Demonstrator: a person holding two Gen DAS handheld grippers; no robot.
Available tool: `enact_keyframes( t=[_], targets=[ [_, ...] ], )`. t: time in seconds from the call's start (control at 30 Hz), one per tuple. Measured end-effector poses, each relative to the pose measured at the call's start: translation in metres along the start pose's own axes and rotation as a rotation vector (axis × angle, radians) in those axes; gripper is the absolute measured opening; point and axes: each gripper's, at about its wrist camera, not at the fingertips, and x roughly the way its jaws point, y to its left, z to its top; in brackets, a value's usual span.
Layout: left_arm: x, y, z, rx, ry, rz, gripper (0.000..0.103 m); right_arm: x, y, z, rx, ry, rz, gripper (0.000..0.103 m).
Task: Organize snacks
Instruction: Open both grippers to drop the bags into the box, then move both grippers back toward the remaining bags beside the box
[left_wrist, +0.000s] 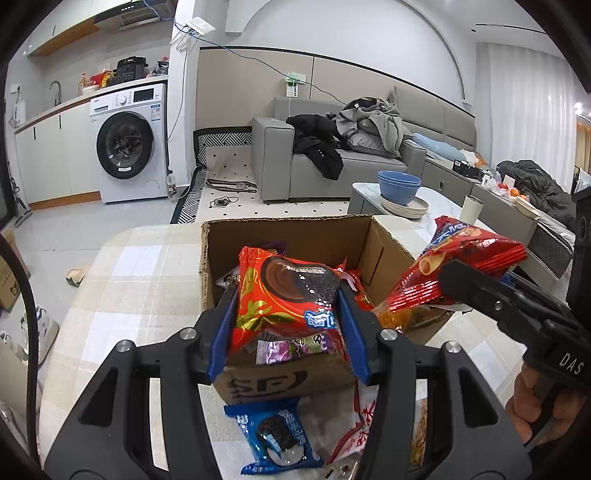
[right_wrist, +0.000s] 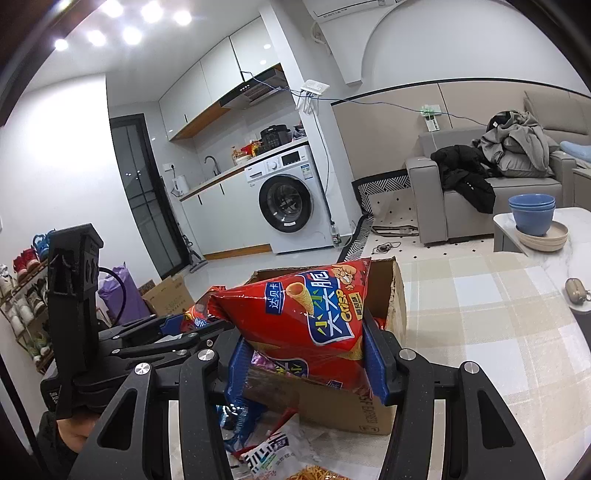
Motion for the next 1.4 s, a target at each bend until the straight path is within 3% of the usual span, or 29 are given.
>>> enact_keyframes(
  t=[0.27, 0.63, 0.7, 0.83, 0.97, 1.17, 1.27, 1.33, 1.37, 1.4],
  targets=[
    [0.027, -0.001, -0.003, 0.021, 0.029, 0.038, 0.049, 0.017, 0.001, 0.002, -0.017, 0.016, -0.023, 0.053],
    [0.046, 0.008, -0.005, 0.006, 0.057, 0.029, 0.049, 0.028, 0.006, 0.003, -0.037, 0.041, -0.023, 0.053],
    [0.045, 0.007, -0.005, 0.006, 0.059, 0.027, 0.05, 0.03, 0.005, 0.006, -0.045, 0.05, -0.024, 0.056],
    [0.046, 0.01, -0.007, -0.011, 0.068, -0.001, 0.055, 0.031, 0.006, 0.011, -0.078, 0.044, -0.077, 0.081],
    [0.045, 0.014, -0.008, -0.027, 0.07, -0.017, 0.056, 0.024, 0.006, 0.016, -0.091, 0.029, -0.074, 0.085],
    [0.039, 0.012, -0.008, -0.021, 0.056, -0.032, 0.081, 0.013, 0.005, 0.017, -0.104, 0.035, -0.082, 0.1],
    [0.034, 0.01, -0.01, -0.018, 0.066, -0.031, 0.084, 0.006, 0.002, 0.015, -0.098, 0.044, -0.093, 0.102],
    [0.029, 0.009, -0.009, -0.015, 0.068, -0.041, 0.09, 0.001, -0.002, 0.014, -0.086, 0.05, -0.095, 0.102],
    [0.026, 0.008, -0.009, -0.012, 0.069, -0.044, 0.103, -0.002, -0.004, 0.013, -0.078, 0.058, -0.092, 0.102],
    [0.022, 0.007, -0.01, -0.009, 0.065, -0.035, 0.102, -0.004, -0.007, 0.012, -0.069, 0.062, -0.089, 0.102]
  ],
)
